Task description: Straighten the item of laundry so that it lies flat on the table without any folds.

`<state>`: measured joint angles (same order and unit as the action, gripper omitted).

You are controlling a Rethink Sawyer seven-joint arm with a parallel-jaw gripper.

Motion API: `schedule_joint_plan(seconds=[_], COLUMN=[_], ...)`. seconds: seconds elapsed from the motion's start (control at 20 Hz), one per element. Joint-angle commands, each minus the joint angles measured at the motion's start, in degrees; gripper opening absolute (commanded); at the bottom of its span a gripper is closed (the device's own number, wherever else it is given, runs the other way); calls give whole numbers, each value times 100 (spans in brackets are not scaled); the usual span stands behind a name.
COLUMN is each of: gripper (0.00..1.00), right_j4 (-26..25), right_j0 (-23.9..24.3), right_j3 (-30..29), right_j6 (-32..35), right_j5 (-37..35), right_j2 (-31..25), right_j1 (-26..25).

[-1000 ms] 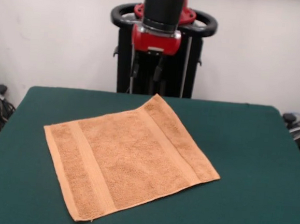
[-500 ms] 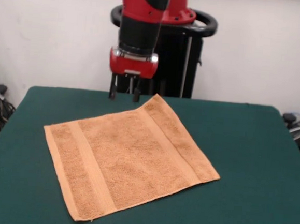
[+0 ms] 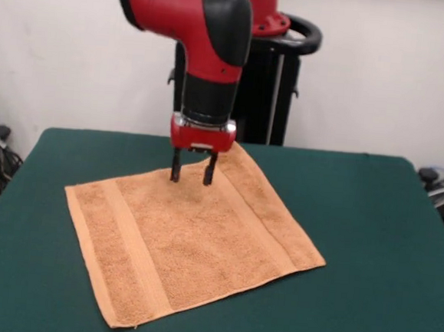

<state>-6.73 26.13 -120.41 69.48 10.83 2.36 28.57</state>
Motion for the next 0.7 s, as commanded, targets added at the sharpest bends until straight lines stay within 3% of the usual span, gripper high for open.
schedule_joint_plan(seconds=[0.05, 0.55, 0.7], gripper=[100, 100, 100], right_j4=[-1, 28, 44], right_j0=[-133, -266, -296], right_j3=[71, -496, -865], right_j6=[1541, 1654, 1714], right_j5=[444, 840, 866], right_j2=[-607, -339, -211], right_j1=[-601, -476, -218])
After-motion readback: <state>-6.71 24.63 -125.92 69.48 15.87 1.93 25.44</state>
